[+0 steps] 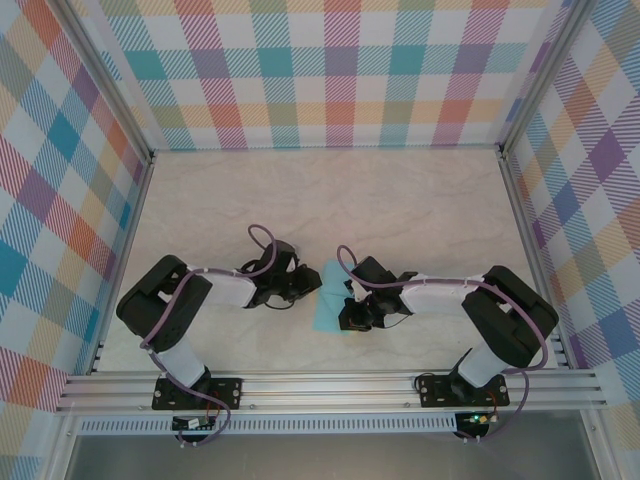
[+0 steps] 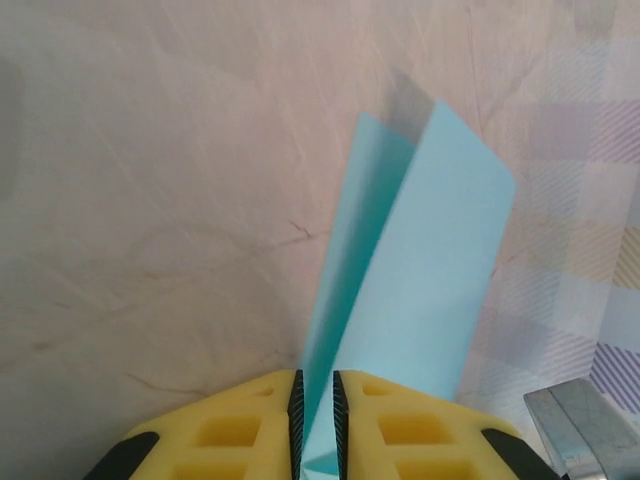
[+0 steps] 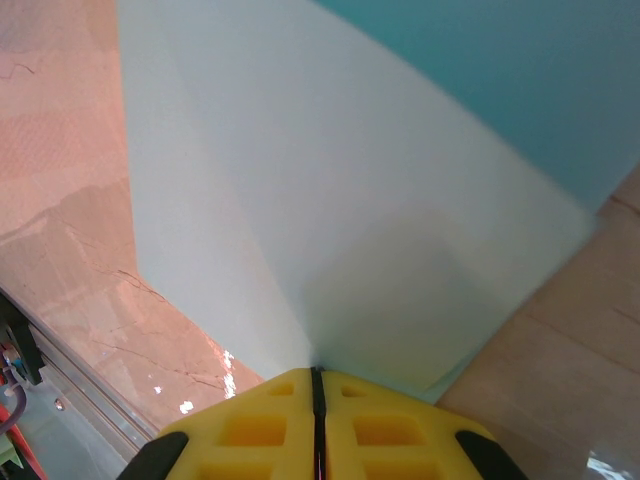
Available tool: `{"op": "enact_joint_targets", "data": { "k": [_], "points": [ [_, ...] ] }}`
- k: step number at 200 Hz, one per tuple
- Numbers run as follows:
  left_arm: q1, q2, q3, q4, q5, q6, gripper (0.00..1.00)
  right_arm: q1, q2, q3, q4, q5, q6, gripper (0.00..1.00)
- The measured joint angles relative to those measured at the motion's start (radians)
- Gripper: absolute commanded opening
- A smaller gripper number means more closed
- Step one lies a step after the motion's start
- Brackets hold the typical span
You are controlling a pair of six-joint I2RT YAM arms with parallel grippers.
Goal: Fold a paper plane with a square sheet of paper (pick it up from the middle)
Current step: Fold the triangle a second time at the center of the table.
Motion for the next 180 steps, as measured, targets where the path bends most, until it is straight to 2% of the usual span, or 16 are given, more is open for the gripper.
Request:
{"op": "enact_joint_targets", "data": {
  "k": [45, 91, 127, 180],
  "points": [
    [0.043, -0.037, 0.021, -0.056, 0.012, 0.021, 0.21, 0.0, 0.005, 0.014, -0.021, 0.003, -0.001, 0.09],
    [-0.034, -0.147, 0.021, -0.067, 0.045, 0.014, 0.17, 0.0, 0.005, 0.019, -0.027, 0.013, 0.0, 0.09],
    [-0.092, -0.081, 0.018, -0.018, 0.083, -0.023, 0.17, 0.0, 0.003, 0.02, -0.029, 0.016, -0.002, 0.1],
    [-0.099, 0.028, 0.018, 0.0, 0.079, -0.052, 0.16, 0.0, -0.009, 0.024, -0.053, 0.031, -0.004, 0.13]
  ]
}}
